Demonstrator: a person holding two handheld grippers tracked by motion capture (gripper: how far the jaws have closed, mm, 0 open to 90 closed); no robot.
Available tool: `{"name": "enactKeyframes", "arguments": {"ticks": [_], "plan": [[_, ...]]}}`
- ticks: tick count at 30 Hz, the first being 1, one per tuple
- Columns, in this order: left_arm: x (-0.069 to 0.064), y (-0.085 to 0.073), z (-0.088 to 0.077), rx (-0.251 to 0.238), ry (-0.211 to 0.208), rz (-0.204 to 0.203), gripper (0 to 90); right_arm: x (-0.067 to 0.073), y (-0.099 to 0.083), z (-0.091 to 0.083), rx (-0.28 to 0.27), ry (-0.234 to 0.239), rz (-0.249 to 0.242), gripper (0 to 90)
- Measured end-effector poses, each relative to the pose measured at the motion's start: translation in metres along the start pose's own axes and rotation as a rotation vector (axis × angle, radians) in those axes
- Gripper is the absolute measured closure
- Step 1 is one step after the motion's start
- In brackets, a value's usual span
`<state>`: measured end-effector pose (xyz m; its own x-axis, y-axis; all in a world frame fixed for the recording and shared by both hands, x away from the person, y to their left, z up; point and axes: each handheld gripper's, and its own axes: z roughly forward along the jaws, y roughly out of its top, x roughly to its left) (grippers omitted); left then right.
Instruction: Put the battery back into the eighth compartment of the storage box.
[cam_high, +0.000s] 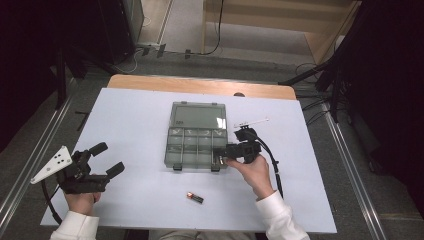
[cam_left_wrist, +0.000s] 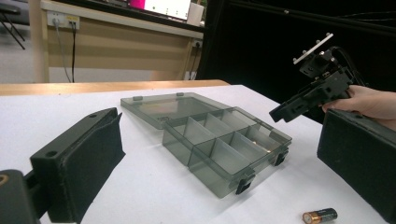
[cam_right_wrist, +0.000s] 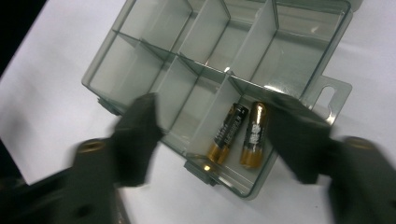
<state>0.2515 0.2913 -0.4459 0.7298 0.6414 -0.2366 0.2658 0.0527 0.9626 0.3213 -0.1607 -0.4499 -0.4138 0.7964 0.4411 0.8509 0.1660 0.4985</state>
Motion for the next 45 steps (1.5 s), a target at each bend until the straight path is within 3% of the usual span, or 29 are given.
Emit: {"name": "enactKeyframes", "arguments": {"ticks": [1,2,3,6,11,19,23,28,38,45], "plan": [[0.000,0.000,0.000,0.000,-0.001,0.000,0.0,0.003,0.000,0.002,0.028,-0.019,-0.018,5.0],[0.000,0.000,0.000,0.000,0.000,0.000,0.0,0.006,0.001,0.004,0.064,-0.038,-0.046,0.0],[0.000,0.000,0.000,0.000,0.000,0.000,0.0,0.010,0.000,0.006,0.096,-0.061,-0.088,0.0],[0.000,0.000,0.000,0.000,-0.001,0.000,0.0,0.025,-0.002,0.011,0.125,-0.128,-0.192,0.0],[0.000,0.000,0.000,0.000,-0.002,-0.001,0.0,0.054,-0.005,0.015,0.161,-0.122,-0.326,0.0],[0.000,0.000,0.000,0.001,-0.004,-0.001,0.0,0.092,-0.013,0.019,0.196,-0.115,-0.477,0.0],[0.000,0.000,0.000,0.001,-0.004,0.000,0.0,0.102,-0.017,0.024,0.232,-0.099,-0.525,0.0],[0.000,0.000,0.000,0.003,-0.004,-0.003,0.0,0.111,-0.023,0.034,0.286,-0.117,-0.559,0.0],[0.000,0.000,0.000,0.002,-0.004,-0.005,0.0,0.116,-0.034,0.054,0.400,-0.146,-0.625,0.2],[0.001,0.000,0.000,0.002,-0.006,-0.004,0.0,0.119,-0.041,0.062,0.499,-0.117,-0.640,21.1]]}}
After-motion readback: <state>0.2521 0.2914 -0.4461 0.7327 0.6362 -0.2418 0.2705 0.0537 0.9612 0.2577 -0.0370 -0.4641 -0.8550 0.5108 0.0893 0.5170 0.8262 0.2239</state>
